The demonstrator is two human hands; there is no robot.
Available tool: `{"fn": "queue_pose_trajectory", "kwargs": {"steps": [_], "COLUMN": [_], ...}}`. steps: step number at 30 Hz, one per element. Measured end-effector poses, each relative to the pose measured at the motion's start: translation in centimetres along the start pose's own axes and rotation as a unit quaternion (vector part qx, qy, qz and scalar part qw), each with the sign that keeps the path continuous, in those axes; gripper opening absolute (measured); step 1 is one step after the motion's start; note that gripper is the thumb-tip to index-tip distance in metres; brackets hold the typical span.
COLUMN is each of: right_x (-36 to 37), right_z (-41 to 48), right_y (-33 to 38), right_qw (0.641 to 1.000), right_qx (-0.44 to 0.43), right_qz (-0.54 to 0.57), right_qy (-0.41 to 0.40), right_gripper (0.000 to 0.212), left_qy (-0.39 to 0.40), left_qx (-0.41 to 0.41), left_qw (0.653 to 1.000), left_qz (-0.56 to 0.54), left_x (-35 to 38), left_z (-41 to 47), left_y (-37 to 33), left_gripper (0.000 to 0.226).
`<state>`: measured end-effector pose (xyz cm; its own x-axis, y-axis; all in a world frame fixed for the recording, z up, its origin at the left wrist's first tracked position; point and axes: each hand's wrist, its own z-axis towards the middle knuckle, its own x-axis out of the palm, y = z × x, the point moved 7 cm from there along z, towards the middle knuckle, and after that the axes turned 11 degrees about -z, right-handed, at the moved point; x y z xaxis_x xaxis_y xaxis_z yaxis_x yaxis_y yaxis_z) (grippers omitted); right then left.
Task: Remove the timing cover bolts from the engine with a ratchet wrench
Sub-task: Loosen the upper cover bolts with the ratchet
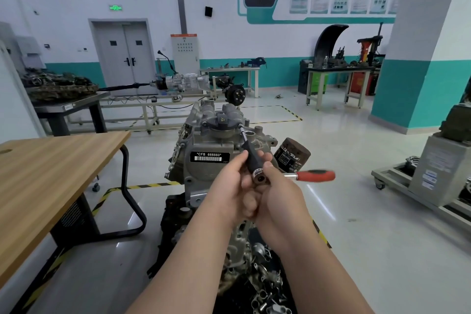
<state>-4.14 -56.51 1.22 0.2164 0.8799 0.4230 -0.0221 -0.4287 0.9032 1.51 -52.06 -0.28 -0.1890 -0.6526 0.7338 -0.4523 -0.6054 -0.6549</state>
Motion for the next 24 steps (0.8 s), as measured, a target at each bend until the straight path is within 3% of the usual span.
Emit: {"fn": "queue_pose_trajectory", "kwargs": {"steps": [2, 7, 10, 12, 16, 18, 21, 24], "right_x": [0.7, 1.8, 2.2, 2.4, 2.1, 1.7, 0.5, -0.7], "right_z": [-0.4, -1.1, -1.3, -1.3, -1.1, -0.8, -0.2, 0.2], "right_y": [-0.7, -1.6, -1.8, -1.9, -2.0, -2.0, -1.7, -0.7], "right_qw": [0.992, 0.930, 0.885, 0.874, 0.889, 0.912, 0.974, 1.000], "right_qx": [0.052, 0.133, 0.155, 0.161, 0.154, 0.144, 0.092, 0.020], "right_qz": [0.108, 0.324, 0.410, 0.426, 0.402, 0.360, 0.199, 0.003], "right_qy": [0.035, 0.107, 0.154, 0.171, 0.156, 0.131, 0.058, 0.018], "right_gripper": [0.050, 0.024, 0.028, 0.031, 0.025, 0.037, 0.037, 0.036], "left_qy": [-0.012, 0.000, -0.005, -0.011, -0.020, -0.021, -0.020, -0.009], "left_qx": [-0.004, -0.017, -0.038, -0.043, -0.053, -0.053, -0.043, -0.036], "left_qw": [1.000, 1.000, 0.999, 0.999, 0.998, 0.998, 0.999, 0.999], "left_qz": [-0.002, -0.024, -0.028, -0.023, -0.020, -0.021, -0.002, -0.015], "left_x": [-0.3, -0.3, -0.2, -0.4, -0.5, -0.5, -0.7, -0.4], "left_z": [0.3, 0.3, 0.1, 0.2, 0.1, 0.2, 0.6, 0.7], "left_y": [0.1, 0.1, 0.3, 0.3, 0.5, 0.5, 0.6, 0.7], "left_gripper": [0.043, 0.044, 0.048, 0.046, 0.041, 0.042, 0.047, 0.038]}}
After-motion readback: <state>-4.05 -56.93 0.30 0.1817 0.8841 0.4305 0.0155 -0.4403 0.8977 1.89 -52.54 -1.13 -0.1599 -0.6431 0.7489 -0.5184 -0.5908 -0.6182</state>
